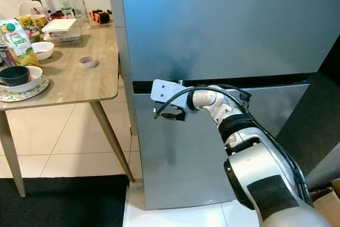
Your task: Restocking fridge
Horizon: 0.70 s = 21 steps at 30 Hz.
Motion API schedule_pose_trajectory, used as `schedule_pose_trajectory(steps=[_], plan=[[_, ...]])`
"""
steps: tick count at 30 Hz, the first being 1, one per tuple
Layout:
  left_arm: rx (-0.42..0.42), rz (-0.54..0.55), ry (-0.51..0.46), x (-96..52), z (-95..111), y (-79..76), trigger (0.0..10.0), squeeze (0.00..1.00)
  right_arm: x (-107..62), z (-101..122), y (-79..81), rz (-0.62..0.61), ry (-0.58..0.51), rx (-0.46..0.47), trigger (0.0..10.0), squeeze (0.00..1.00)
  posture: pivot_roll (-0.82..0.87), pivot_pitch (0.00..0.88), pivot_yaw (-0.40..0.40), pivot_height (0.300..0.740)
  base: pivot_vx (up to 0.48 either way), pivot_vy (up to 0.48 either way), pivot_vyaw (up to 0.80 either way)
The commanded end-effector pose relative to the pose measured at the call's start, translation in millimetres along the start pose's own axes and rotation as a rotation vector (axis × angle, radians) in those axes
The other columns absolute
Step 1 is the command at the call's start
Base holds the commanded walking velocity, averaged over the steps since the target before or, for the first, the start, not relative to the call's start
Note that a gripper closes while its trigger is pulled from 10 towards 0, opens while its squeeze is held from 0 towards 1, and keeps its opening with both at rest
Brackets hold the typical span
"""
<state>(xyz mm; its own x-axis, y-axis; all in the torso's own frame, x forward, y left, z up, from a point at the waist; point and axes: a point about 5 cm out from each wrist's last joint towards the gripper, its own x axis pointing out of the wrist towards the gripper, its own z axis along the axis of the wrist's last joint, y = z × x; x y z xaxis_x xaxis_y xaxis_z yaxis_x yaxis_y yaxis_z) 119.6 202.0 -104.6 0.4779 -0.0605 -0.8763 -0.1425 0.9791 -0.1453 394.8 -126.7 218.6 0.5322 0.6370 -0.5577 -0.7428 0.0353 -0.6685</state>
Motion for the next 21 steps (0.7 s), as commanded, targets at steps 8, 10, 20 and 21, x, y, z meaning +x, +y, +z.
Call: schedule_pose_trajectory(steps=[8, 10, 20, 21], plan=[[-0.028, -0.035, 0.036, 0.7, -11, -10.2, 10.0, 0.0, 2.4, -23, 44.7, 0.415, 0.068, 0.005, 10.0, 0.0, -0.11, 0.0, -0.018, 0.74, 0.0, 0.0, 0.0], [-0.028, -0.035, 0.037, 0.6, -11, -9.8, 10.0, 0.0, -1.2, -26, 48.4, 0.468, 0.076, 0.016, 10.0, 0.0, -0.1, 0.0, -0.017, 0.74, 0.0, 0.0, 0.0], [-0.03, -0.034, 0.038, 0.3, -11, -9.4, 10.0, 0.0, -13.7, -15, 40.2, 0.528, -0.098, 0.091, 10.0, 0.0, -0.1, 0.0, -0.015, 0.74, 0.0, 0.0, 0.0], [-0.031, -0.034, 0.037, 0.4, -11, -9.5, 10.0, 0.0, -16.5, -7, 36.4, 0.534, -0.185, 0.113, 10.0, 0.0, -0.1, 0.0, -0.015, 0.74, 0.0, 0.0, 0.0]])
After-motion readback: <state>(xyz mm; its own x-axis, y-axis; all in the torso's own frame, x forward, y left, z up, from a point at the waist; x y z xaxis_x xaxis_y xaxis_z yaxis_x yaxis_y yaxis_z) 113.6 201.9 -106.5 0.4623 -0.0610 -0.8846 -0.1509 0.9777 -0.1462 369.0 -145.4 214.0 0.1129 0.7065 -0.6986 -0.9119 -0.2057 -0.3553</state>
